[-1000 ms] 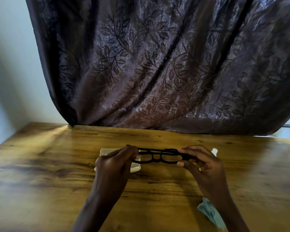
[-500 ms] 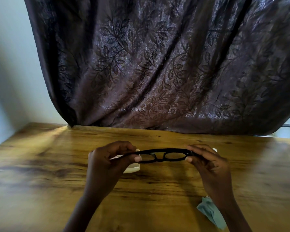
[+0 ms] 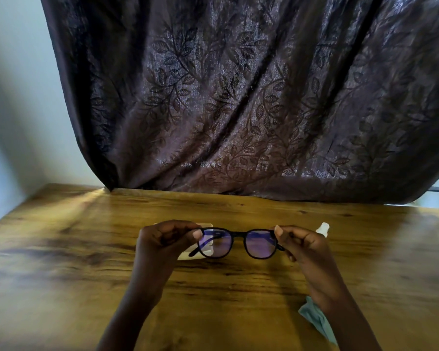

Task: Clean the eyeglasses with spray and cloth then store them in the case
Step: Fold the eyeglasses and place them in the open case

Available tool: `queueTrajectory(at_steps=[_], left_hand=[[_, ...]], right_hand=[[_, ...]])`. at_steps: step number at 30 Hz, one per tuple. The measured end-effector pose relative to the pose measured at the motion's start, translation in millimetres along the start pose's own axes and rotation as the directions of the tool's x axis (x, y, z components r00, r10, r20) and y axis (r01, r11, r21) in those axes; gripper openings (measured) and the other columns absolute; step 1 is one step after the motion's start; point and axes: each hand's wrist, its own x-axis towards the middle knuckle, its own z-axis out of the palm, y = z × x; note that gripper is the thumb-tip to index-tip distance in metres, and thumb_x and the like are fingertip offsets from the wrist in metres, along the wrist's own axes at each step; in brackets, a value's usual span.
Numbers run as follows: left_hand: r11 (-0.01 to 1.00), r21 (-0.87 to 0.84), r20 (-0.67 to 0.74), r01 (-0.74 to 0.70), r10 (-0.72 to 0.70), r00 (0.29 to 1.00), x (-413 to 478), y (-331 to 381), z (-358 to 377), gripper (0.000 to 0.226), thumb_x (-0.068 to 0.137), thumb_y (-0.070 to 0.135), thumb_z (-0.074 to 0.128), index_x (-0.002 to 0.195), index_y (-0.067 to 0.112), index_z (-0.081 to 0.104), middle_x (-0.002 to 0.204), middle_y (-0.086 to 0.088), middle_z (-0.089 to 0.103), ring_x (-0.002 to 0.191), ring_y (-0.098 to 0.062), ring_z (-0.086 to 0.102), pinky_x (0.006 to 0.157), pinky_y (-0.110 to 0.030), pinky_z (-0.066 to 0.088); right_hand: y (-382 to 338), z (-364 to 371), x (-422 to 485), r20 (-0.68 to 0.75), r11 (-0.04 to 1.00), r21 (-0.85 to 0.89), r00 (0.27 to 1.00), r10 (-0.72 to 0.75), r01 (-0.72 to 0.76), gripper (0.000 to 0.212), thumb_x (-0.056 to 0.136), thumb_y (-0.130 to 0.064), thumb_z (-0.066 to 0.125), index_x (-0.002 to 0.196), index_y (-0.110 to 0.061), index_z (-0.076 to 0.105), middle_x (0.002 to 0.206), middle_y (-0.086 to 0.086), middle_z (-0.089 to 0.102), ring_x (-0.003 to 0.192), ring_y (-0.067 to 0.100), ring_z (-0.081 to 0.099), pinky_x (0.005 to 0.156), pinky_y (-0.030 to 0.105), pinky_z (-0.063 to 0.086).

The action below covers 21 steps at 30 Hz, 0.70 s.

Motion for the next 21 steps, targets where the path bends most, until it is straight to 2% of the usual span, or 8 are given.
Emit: queueTrajectory(at_steps=[6,12,16,18,21], left_hand=[[0.995,0.09,-0.018,0.037,-0.036,0.999,1.8,-7.4,-7.5,0.012,0.072,0.003,0.066,0.084,0.002,0.07,0.078,-0.012,0.072,0.068,-0.016,0.067,0.056,-0.019,0.05],[0.988,0.145,-0.153,0.054,-0.032,0.988,21.3,-11.9,-21.1,0.01,0.071,0.001,0.068,0.08,0.006,0.07,0.078,-0.012,0.072,0.071,-0.022,0.067,0.068,-0.033,0.053],[0.972,0.196,-0.254,0.13,-0.078,0.964,39.7,-29.6,-42.0,0.009,0.072,0.001,0.069,0.079,0.007,0.069,0.08,-0.015,0.071,0.075,-0.027,0.066,0.073,-0.039,0.052],[0.956,0.205,-0.3,0.211,-0.144,0.943,45.5,-43.4,-51.4,0.007,0.072,0.002,0.07,0.078,0.004,0.069,0.08,-0.018,0.07,0.075,-0.028,0.065,0.074,-0.04,0.051],[0.917,0.243,-0.329,0.317,-0.229,0.916,47.8,-65.4,-58.6,0.007,0.071,0.004,0.072,0.076,0.0,0.069,0.077,-0.022,0.069,0.058,-0.017,0.06,0.059,-0.028,0.049]], right_hand=[[7.8,7.9,3.1,0.028,0.998,0.022,0.998,0.05,-0.051,0.008,0.079,-0.014,0.063,0.078,-0.009,0.07,0.047,-0.012,0.061,0.046,-0.007,0.052,0.046,0.004,0.039],[8.3,35.5,32.5,0.032,0.999,-0.013,0.999,0.041,-0.04,0.006,0.081,-0.012,0.065,0.08,-0.007,0.069,0.042,-0.014,0.059,0.04,-0.008,0.049,0.041,0.004,0.036],[21.8,67.8,56.5,0.053,0.991,-0.127,0.997,0.051,-0.044,0.015,0.08,-0.016,0.069,0.085,-0.002,0.071,0.065,-0.002,0.066,0.047,-0.008,0.053,0.044,0.006,0.04],[34.7,83.7,66.8,0.042,0.978,-0.195,0.995,0.089,-0.079,0.019,0.079,-0.02,0.07,0.085,-0.002,0.071,0.075,0.004,0.069,0.058,-0.002,0.057,0.05,0.01,0.043],[56.7,100.4,76.3,-0.002,0.956,-0.258,0.989,0.148,-0.143,0.021,0.078,-0.022,0.072,0.083,-0.002,0.071,0.083,0.01,0.071,0.071,0.012,0.06,0.063,0.024,0.047]])
